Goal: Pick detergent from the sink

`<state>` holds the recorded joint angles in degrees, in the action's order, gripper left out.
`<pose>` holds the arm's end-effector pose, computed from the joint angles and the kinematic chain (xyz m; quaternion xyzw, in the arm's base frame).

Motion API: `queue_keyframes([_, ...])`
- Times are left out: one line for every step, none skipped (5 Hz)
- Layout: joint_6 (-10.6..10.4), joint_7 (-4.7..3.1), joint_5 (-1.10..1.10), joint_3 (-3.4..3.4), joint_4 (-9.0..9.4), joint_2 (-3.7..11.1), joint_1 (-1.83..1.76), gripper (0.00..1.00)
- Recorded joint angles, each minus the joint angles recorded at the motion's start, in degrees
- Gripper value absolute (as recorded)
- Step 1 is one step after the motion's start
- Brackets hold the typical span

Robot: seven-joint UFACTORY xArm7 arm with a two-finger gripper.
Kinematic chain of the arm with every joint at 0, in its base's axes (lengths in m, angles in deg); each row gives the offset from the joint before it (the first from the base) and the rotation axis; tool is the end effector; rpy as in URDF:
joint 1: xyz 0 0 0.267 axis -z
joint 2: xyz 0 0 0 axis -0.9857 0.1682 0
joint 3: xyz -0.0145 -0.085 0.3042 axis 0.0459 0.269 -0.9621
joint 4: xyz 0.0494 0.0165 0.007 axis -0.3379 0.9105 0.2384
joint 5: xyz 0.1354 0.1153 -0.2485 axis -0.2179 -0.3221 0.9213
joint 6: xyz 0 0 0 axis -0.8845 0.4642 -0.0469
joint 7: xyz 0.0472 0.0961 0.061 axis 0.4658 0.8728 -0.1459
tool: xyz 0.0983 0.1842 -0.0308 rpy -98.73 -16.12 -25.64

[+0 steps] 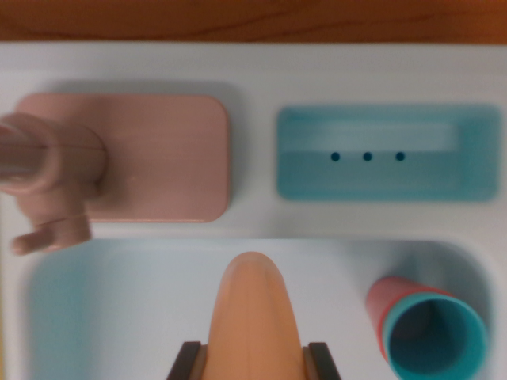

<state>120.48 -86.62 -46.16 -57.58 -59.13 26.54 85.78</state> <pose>0.4611 -0.0660 0.1713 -0.9997 -0.0066 0.0213 0.0091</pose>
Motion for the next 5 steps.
queue_keyframes([2.6,0.06,0.07,0.02,-1.99,-0.66,-0.01,1.00])
queue_keyframes([2.6,0.06,0.07,0.02,-1.99,-0.66,-0.01,1.00])
queue_keyframes([5.4,0.13,0.13,0.04,-4.02,-1.34,-0.02,1.00])
queue_keyframes([5.4,0.13,0.13,0.04,-4.02,-1.34,-0.02,1.00])
queue_keyframes([8.1,0.19,0.20,0.05,-6.04,-2.02,-0.03,1.00])
